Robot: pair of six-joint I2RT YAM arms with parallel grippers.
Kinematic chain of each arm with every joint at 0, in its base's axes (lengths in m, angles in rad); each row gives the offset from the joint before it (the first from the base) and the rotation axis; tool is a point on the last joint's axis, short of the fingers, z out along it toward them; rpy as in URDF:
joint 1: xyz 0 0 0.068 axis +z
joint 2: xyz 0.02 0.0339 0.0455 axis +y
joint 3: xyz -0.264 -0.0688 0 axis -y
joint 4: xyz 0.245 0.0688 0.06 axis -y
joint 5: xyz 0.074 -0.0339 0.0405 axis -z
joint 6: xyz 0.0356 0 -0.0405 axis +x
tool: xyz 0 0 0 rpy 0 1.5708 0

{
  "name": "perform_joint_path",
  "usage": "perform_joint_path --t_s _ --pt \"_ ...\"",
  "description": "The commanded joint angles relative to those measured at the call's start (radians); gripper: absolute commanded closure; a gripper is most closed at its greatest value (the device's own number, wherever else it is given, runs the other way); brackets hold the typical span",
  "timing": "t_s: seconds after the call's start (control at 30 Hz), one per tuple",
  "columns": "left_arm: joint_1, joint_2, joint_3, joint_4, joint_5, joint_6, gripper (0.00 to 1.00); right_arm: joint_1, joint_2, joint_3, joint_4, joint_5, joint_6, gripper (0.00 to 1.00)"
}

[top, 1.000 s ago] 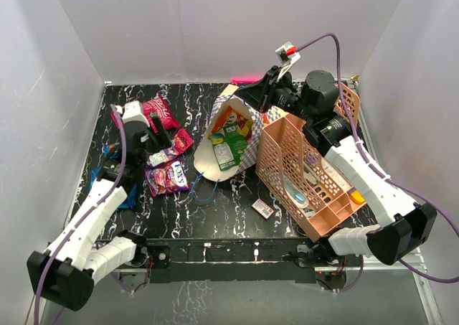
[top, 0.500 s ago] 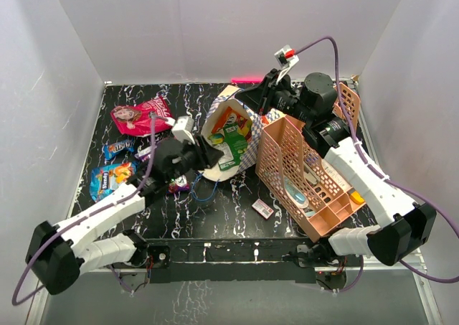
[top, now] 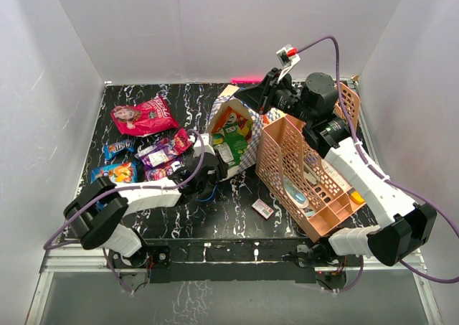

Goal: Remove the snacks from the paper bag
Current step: Take out the snack from the paper bag.

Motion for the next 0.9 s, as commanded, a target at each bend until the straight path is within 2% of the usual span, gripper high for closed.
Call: perform_joint_path --t_s 0.0,0.23,0.33,0.47,0.63,0.87 --pt "-0.006 0.059 0.021 0.085 -0.155 -0.061 0.79 0.002 -0.039 0.037 0.091 -0.010 0.020 0.92" --pt "-0.002 0.172 0.036 0.117 -0.214 -0.053 0.77 0.002 -0.042 0.026 0.096 -0.008 0.025 0.92" --pt "0.003 0.189 0.049 0.107 -0.221 -0.071 0.68 0.003 -0.040 0.030 0.096 -0.009 0.027 0.92" --pt "0.025 0.215 0.064 0.118 -0.225 -0.068 0.66 0.002 -0.038 0.027 0.096 -0.012 0.029 0.92" --pt "0.046 0.265 0.075 0.191 -0.192 -0.065 0.55 0.001 -0.030 0.034 0.099 -0.020 0.036 0.92" --pt "0.059 0.332 0.130 0.189 -0.226 -0.069 0.43 0.002 -0.028 0.037 0.096 -0.024 0.040 0.92"
